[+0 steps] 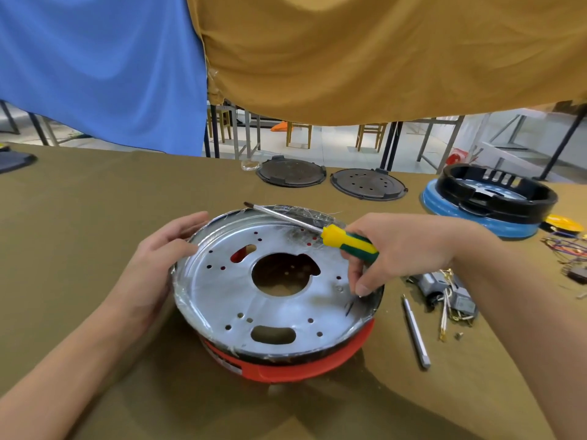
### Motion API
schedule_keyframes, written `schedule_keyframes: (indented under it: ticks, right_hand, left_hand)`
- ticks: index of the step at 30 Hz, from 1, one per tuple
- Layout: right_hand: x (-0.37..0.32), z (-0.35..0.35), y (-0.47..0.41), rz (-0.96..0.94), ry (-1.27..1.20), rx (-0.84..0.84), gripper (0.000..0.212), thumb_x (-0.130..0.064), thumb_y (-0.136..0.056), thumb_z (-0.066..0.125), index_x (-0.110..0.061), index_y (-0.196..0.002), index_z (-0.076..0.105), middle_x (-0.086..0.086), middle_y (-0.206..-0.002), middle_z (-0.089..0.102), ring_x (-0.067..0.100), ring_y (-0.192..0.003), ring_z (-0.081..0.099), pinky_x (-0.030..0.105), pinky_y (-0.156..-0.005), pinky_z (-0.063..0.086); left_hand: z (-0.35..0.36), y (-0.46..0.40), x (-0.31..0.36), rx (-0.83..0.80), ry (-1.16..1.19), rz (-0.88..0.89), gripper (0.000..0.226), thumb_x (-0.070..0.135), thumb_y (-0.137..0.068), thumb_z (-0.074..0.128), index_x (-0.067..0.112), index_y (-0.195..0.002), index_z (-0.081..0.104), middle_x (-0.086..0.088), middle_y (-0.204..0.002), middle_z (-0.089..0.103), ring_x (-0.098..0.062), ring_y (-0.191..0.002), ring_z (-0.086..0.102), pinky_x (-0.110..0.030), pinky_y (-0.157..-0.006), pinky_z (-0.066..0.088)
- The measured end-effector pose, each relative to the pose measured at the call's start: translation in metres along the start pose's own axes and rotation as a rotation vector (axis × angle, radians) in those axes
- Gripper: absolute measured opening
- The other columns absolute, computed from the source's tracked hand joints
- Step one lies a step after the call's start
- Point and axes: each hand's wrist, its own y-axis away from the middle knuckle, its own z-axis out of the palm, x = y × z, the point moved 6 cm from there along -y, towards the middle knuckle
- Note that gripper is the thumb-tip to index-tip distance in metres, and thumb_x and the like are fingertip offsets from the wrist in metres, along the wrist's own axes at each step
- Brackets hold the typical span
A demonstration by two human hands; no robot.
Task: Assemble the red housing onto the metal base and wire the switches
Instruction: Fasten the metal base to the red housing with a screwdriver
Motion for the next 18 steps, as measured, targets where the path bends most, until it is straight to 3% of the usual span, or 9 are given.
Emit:
schedule_keyframes:
  ticks: [12, 18]
  right_hand:
    - [0.0026, -0.0001, 0.0004, 0.030, -0.008, -0.008, 0.028, -0.009, -0.078, 0.079, -0.015, -0.089, 0.054, -0.012, -0.082, 0.076, 0.008, -0.079, 0.070, 0.031, -0.080, 0.053]
    - [0.0030, -0.0005, -0.0007, 0.025, -0.039, -0.014, 0.030, -0.008, -0.079, 0.079, -0.015, -0.091, 0.053, -0.009, -0.083, 0.077, 0.007, -0.078, 0.071, 0.030, -0.080, 0.052]
  left_hand:
    - [0.0013, -0.0007, -0.0025, -0.021, -0.063, -0.009, 0.059, -0.011, -0.083, 0.043, 0.029, -0.118, 0.068, 0.003, -0.107, 0.073, -0.018, -0.087, 0.072, -0.024, -0.063, 0.058]
    - [0.0002, -0.0003, -0.0015, -0.006, -0.075, -0.011, 0.060, -0.013, -0.082, 0.043, 0.028, -0.118, 0.068, 0.003, -0.107, 0.073, -0.018, -0.086, 0.072, -0.025, -0.064, 0.057]
